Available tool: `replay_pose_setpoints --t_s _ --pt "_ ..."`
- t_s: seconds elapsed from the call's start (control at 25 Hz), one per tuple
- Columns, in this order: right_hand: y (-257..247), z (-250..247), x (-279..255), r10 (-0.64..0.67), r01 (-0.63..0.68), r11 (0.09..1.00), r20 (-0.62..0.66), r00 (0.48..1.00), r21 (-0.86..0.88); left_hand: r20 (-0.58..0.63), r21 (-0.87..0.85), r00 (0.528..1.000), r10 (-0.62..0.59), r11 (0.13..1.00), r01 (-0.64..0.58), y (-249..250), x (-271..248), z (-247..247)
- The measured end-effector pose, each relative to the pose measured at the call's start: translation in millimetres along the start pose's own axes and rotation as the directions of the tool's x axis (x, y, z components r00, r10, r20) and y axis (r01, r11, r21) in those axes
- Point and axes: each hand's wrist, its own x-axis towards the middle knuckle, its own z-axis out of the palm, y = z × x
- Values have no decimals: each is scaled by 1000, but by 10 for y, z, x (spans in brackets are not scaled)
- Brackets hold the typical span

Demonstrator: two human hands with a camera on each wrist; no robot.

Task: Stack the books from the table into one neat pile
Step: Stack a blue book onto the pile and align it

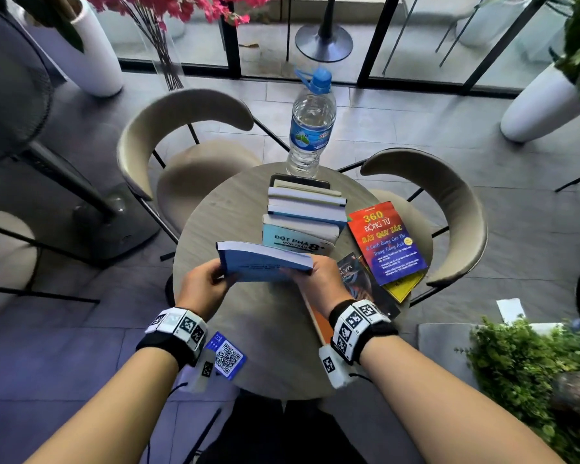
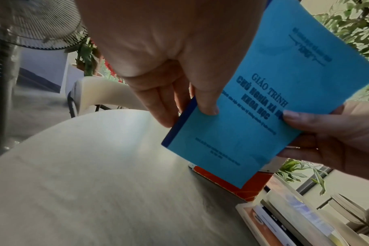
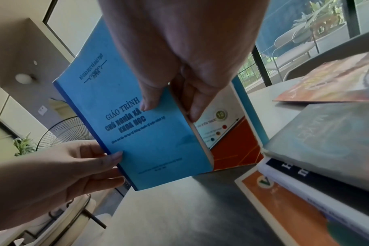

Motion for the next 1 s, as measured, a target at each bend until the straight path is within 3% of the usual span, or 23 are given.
replay_pose_setpoints --t_s 0.12,0.32,0.6,1.0 --pt "65 -53 111 10 -11 999 -15 1000 -43 22 68 999 -31 997 29 30 157 134" --pt "277 -82 162 32 -41 979 -49 998 -201 75 15 989 -125 992 124 -73 318 321" --pt "366 -114 172 91 -109 928 -67 994 -355 83 54 987 -137 990 133 -73 355 487" --pt "322 -412 112 -78 41 788 -34 996 -615 44 48 983 -176 984 174 120 269 743"
